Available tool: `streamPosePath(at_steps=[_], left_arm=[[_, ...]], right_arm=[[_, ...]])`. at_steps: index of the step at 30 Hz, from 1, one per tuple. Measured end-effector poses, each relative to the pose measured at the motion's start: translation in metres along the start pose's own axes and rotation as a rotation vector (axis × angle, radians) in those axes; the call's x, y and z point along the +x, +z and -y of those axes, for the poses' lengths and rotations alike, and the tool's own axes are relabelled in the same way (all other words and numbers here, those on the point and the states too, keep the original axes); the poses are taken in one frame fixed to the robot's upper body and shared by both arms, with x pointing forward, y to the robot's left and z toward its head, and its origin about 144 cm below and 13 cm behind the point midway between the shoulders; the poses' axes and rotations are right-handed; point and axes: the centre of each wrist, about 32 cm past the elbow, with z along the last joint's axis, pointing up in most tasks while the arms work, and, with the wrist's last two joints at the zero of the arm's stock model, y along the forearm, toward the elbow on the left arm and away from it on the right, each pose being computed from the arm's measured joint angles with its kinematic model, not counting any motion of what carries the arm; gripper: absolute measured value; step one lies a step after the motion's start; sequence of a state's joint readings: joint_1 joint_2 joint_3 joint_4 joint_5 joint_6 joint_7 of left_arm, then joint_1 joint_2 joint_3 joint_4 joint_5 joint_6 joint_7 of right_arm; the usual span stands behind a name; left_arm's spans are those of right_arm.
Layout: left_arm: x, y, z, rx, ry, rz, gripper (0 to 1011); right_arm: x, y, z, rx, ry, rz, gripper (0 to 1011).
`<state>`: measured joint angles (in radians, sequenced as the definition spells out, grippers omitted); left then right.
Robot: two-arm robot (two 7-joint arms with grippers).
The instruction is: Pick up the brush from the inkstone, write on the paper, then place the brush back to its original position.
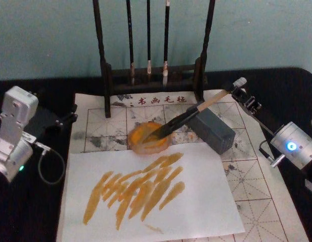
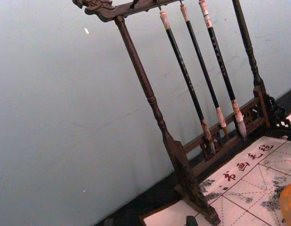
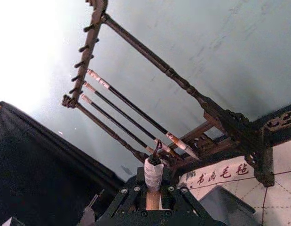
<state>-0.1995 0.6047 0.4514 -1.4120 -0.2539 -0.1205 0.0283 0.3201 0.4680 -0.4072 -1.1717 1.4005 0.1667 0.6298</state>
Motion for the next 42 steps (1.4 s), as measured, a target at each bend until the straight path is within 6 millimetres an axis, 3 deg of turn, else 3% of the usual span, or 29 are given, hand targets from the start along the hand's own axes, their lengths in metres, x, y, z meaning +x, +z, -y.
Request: streamPosePath(at_steps=[16, 42], left_arm=[[0.000, 0.000, 0.000, 0.000, 0.000, 0.000, 1001], [0.000, 0.000, 0.000, 0.000, 0.000, 0.000, 1001]], right_arm=[[-0.004, 0.010, 0.022, -0.049, 0.016, 0.063, 177], [-0.004, 0.010, 0.020, -0.047, 0.015, 0.061, 177]])
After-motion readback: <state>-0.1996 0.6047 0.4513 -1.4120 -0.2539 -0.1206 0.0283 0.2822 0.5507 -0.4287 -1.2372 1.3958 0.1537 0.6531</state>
